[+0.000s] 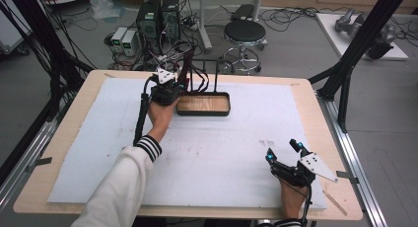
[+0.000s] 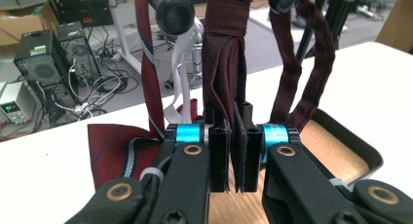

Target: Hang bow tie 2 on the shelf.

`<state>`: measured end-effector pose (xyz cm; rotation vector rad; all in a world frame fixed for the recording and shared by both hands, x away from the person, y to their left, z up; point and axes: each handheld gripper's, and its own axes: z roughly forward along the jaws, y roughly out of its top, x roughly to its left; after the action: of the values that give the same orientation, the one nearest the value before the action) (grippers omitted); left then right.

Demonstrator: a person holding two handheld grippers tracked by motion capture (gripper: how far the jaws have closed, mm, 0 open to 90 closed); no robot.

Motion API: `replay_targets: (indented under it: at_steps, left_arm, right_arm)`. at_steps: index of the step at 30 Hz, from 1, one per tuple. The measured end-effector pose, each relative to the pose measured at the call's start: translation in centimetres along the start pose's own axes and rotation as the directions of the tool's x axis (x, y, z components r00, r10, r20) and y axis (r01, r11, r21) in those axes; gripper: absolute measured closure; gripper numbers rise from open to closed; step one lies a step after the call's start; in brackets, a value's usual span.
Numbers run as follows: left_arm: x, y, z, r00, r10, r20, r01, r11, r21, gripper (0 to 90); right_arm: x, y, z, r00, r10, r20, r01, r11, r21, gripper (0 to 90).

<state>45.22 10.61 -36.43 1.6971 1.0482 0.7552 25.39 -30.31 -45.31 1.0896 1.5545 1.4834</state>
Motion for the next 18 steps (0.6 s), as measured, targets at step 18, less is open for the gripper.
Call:
replay_targets:
  at_steps: [18]
  left_arm:
    - [0.1,-1.1,0.4,0.9983,0.049,0.030,-0.051,0.9965,0.066,85.9]
  right_arm:
    - [0.0,0.0,0.0,1.0000,0.000,0.001,0.000,1.000,0.000,10.5]
